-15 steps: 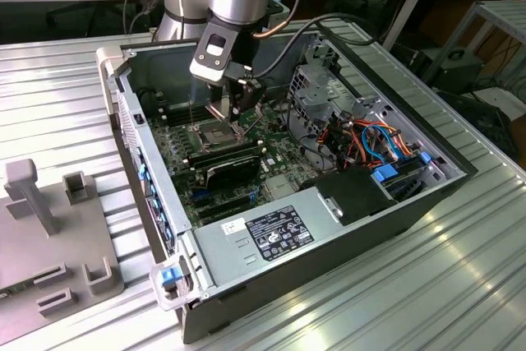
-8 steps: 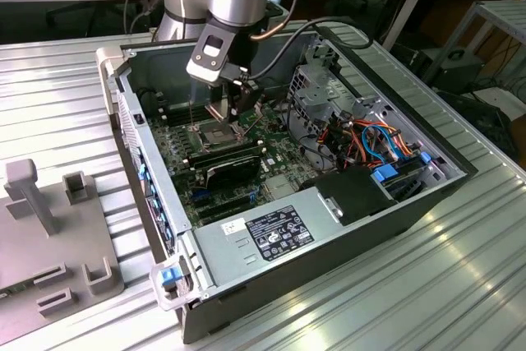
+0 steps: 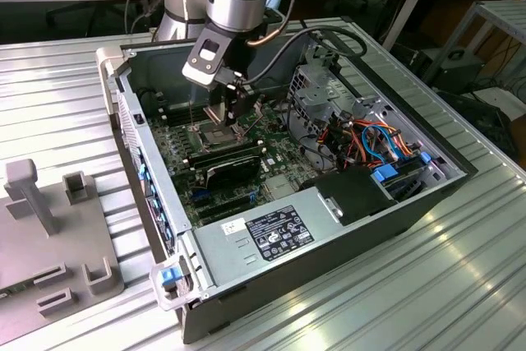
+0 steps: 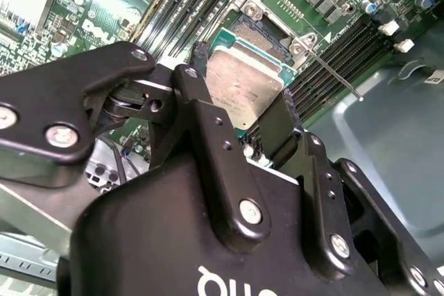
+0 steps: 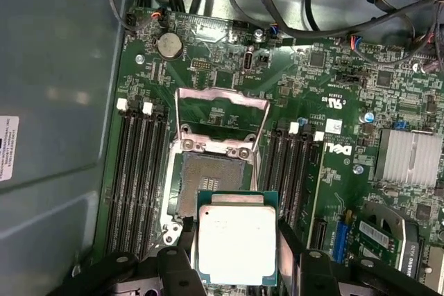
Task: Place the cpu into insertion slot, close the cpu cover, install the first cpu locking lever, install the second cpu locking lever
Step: 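Place the cpu into insertion slot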
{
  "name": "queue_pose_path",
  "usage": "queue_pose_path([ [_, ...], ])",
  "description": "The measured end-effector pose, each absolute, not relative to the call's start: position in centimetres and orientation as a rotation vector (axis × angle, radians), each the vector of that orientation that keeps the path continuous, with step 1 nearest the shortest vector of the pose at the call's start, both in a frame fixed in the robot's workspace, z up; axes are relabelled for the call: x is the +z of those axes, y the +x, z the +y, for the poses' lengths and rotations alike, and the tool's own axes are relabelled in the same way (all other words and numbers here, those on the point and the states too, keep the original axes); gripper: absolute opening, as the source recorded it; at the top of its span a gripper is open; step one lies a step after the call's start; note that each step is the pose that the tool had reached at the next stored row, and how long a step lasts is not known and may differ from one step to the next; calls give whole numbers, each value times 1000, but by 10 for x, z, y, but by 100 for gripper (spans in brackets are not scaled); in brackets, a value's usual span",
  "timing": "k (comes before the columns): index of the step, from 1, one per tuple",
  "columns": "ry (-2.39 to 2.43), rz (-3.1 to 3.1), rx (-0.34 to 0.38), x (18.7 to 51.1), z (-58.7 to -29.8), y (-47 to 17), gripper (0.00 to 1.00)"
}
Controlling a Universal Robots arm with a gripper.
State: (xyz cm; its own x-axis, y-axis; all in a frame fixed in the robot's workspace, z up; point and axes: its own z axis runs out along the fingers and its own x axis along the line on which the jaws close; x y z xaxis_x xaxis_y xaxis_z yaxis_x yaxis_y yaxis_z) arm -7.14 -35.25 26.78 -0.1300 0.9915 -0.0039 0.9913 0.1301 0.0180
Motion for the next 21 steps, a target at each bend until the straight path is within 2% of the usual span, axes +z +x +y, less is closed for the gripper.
queue_pose_path([
  [7, 2192, 2241, 3, 249, -349, -65, 55],
  [21, 2203, 2240, -4, 233, -334, -61, 55],
])
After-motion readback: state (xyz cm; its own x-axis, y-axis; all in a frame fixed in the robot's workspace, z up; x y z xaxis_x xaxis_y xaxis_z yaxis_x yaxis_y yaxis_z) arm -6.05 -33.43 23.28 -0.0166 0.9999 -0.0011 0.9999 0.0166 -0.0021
